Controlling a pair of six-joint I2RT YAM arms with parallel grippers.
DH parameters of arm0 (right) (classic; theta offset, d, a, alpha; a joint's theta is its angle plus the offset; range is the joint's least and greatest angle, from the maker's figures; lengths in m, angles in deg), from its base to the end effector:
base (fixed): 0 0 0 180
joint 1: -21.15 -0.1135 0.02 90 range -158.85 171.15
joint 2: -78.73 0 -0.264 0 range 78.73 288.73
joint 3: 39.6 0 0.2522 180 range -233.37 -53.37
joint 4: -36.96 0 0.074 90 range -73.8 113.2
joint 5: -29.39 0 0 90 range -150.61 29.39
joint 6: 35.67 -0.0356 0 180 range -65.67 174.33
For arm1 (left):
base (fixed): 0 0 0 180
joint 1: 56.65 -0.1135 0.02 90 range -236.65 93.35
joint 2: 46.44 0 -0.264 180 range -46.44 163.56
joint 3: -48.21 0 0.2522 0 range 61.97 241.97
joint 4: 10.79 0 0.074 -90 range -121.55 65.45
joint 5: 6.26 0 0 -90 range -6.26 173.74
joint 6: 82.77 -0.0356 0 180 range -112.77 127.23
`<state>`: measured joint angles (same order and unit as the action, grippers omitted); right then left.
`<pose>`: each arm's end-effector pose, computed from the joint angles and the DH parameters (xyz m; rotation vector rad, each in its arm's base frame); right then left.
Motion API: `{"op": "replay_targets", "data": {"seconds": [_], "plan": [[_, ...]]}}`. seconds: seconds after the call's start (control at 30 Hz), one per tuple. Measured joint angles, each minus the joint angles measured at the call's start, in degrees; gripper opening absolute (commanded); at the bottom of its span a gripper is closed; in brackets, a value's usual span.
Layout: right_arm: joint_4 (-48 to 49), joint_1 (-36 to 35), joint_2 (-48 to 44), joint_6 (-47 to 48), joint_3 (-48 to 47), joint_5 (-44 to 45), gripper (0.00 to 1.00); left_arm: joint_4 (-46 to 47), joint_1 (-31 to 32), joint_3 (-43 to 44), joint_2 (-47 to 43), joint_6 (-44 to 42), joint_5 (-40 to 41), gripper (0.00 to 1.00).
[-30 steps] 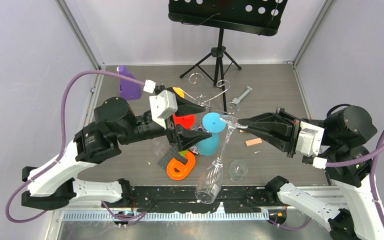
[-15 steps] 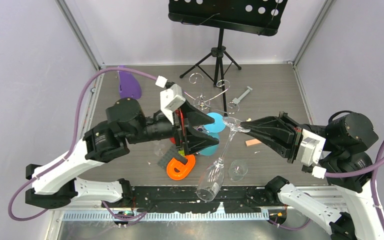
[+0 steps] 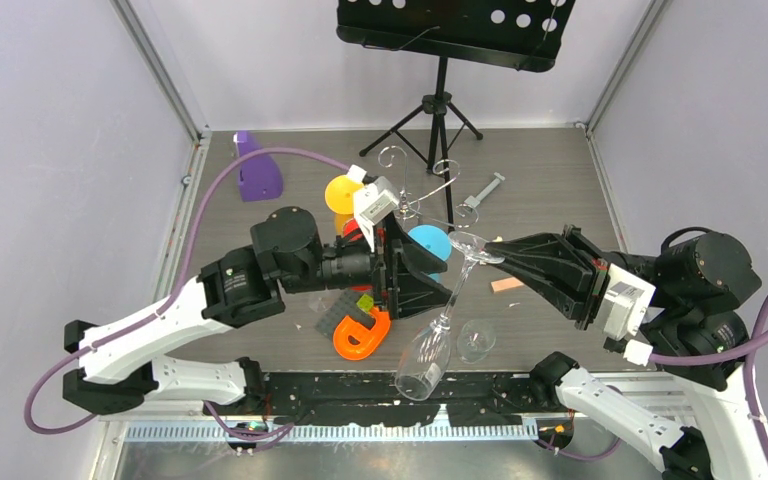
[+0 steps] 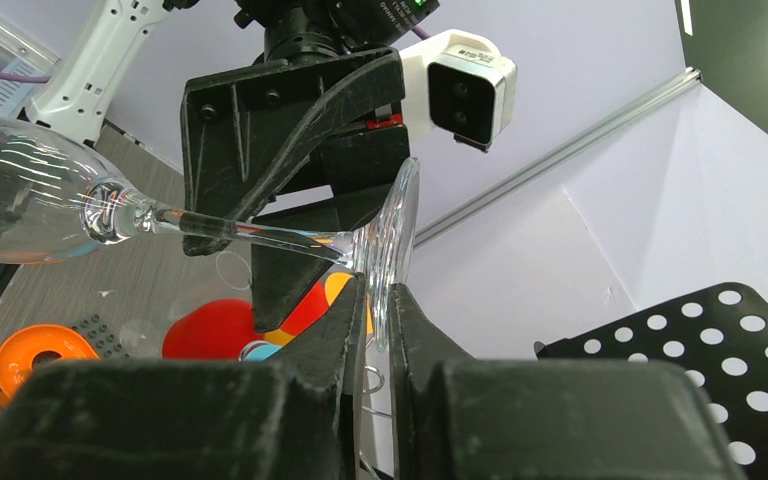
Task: Place the wine glass upside down on the wine glass rack
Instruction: Turn the wine glass upside down at the wine rack.
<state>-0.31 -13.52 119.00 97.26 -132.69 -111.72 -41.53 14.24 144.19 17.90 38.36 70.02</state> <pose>0.0367 0.0591 0.5109 -1.3398 0.4617 0.4583 0.0670 -0.2191 0.4855 0.8092 1.5986 -1.5389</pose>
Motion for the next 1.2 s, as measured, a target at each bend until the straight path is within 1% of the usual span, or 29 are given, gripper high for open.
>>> {"op": "replay_targets", "data": {"seconds": [0.1, 0.3, 0.47, 0.57, 0.77, 0.97, 1.03, 1.1, 1.13, 1.2], "plan": [[-0.1, 0.0, -0.2, 0.5, 0.1, 0.0, 0.05, 1.2, 0.2, -1.5, -0.4, 1.3, 0.0, 0.62], [-0.6, 0.0, -0.2, 1.6, 0.2, 0.3, 0.05, 3.2, 0.2, -5.9, -4.3, 2.9, 2.0, 0.62], [-1.1, 0.0, -0.2, 2.5, 0.2, 1.2, 0.06, 5.6, 0.4, -6.6, -8.0, 3.4, 3.5, 0.62], [-1.2, 0.0, -0.2, 2.7, 0.2, 1.5, 0.05, 7.5, 0.4, -6.6, -8.8, 3.7, 3.1, 0.61], [-1.1, 0.0, -0.1, 2.8, 0.2, 2.0, 0.05, 7.7, 0.9, -4.7, -5.2, 4.7, 0.6, 0.6], [-1.0, 0.0, -0.1, 2.9, 0.7, 2.5, 0.05, 6.9, 2.1, -4.7, -1.3, 4.9, -1.0, 0.6], [-1.0, 0.0, -0.1, 2.9, 1.1, 2.6, 0.06, 6.9, 2.3, -4.7, -1.3, 4.9, -1.4, 0.55], [-1.0, 0.0, -0.1, 3.0, 1.4, 2.6, 0.05, 7.0, 2.4, -4.7, -1.4, 4.9, -1.5, 0.44], [-1.0, 0.0, -0.1, 3.0, 1.5, 2.7, 0.05, 7.1, 2.4, -4.7, -1.4, 5.0, -1.6, 0.41], [-1.0, 0.0, -0.1, 3.0, 1.6, 2.8, 0.05, 7.1, 2.5, -4.7, -1.4, 5.2, -1.9, 0.37]]}}
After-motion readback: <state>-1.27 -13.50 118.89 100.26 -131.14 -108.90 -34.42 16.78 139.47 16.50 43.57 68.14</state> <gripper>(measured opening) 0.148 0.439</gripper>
